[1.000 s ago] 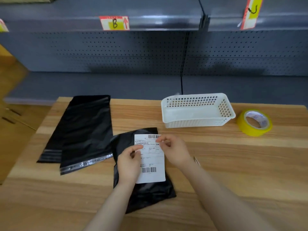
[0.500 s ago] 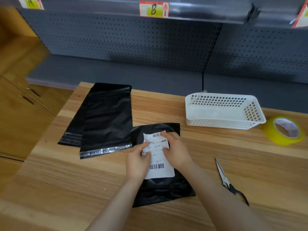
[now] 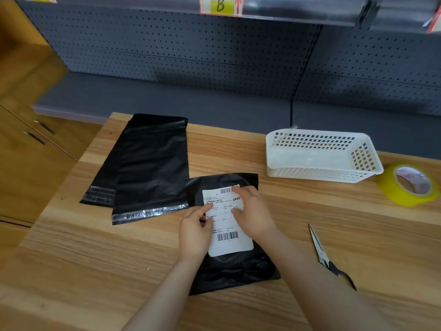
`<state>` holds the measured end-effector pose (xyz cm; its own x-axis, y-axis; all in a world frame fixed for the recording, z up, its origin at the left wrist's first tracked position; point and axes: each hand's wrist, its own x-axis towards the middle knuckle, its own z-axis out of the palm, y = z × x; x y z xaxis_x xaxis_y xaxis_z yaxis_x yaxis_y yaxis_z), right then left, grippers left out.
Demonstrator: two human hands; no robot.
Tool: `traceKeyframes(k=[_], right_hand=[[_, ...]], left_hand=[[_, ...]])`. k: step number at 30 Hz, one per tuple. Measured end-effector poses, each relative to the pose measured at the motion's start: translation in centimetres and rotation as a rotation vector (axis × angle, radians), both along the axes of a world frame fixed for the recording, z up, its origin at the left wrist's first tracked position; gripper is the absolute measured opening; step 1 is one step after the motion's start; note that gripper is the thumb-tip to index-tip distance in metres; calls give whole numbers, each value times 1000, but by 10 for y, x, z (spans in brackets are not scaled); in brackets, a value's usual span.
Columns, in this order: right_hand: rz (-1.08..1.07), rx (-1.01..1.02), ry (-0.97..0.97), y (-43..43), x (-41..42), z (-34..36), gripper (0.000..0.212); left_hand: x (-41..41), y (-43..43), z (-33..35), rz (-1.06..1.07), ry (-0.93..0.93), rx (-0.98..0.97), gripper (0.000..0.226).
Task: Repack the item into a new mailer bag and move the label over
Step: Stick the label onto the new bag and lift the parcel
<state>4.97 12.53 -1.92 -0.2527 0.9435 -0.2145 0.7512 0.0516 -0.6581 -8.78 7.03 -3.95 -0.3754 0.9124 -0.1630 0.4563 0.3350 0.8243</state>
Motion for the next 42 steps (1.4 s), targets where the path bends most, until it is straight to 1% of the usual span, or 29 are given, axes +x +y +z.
traceKeyframes(k=[8,17,19,21,23,24,25,26,28,30,32,34,36,39,42], right_hand=[[22,0,-63,3,-2,-1,55],[32,-16,-94,2,-1,-1,59],[50,-4,-122,0,-1,-1,59],[79,48,-201,-5,-4,0,59],[122,208,-338,-12,-10,-2,62],[160,276,-372,-14,-13,-2,64],[225,302,-375,-15,-15,-3,65],[302,289,-352,-16,-16,-5,64],[405,176,-305,-19,-13,-12,62],[434,151,-339,-20,-7,-19,61],[410,134,-413,-19,-2,-27,64],[374,122,-476,-17,3,-30,78],[370,111,-498,-14,4,-30,87],[378,93,-510,-14,4,-28,89],[386,104,-557,-8,5,-26,92]], left_hand=[[0,2,0,-22,20,1,34],[2,6,-2,-43,102,-37,36],[3,3,-2,-51,191,-24,38],[2,0,-4,-87,402,24,43],[3,4,-5,-205,612,90,49],[4,8,-3,-305,661,83,52],[6,11,-1,-408,692,58,56],[7,13,-1,-503,702,15,60],[5,15,-5,-628,700,-76,64],[-1,14,-8,-680,680,-131,64],[-6,14,-8,-721,689,-144,66],[-10,13,-8,-745,715,-146,67],[-13,14,-8,-719,691,-139,67],[-21,16,-10,-700,626,-144,62],[-27,16,-12,-741,637,-160,58]])
